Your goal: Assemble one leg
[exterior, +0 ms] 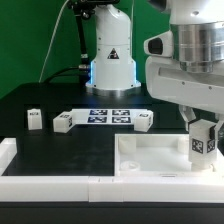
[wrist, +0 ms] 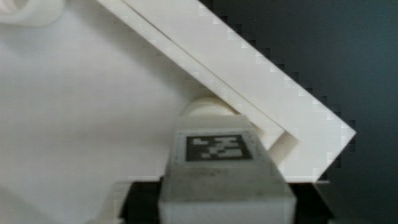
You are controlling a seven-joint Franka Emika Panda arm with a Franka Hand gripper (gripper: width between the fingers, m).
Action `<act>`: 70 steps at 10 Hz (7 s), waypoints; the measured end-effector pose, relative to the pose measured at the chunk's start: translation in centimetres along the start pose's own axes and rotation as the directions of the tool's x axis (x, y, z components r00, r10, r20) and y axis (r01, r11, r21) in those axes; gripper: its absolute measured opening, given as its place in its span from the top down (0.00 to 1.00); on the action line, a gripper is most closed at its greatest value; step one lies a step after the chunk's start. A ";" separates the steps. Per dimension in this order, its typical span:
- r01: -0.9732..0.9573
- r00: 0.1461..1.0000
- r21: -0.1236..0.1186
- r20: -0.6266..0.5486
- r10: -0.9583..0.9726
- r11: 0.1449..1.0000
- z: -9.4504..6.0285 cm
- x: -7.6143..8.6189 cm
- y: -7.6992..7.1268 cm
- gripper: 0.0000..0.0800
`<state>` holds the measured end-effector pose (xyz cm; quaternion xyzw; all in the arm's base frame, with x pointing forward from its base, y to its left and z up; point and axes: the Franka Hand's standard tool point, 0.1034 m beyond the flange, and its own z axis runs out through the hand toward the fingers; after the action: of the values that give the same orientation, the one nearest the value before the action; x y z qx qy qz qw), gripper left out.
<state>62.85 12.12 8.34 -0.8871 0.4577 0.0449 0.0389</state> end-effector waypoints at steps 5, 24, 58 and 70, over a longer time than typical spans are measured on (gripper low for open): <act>-0.235 0.972 0.002 0.008 0.235 0.972 0.0 -0.1 -0.1 0.64; 0.870 0.492 -0.011 -0.012 -0.870 0.492 0.4 0.0 0.2 0.62; 0.934 0.354 -0.046 -0.016 -0.935 0.354 0.8 1.1 -0.3 0.50; -0.076 0.997 0.042 -0.023 0.077 0.996 1.1 0.8 -0.4 0.64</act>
Offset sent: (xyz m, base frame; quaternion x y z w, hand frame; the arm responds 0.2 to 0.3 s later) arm 0.0000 0.0000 0.0000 0.0000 0.0000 0.1790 0.9838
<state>63.60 11.85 7.18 -0.8684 0.4927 0.0261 0.0500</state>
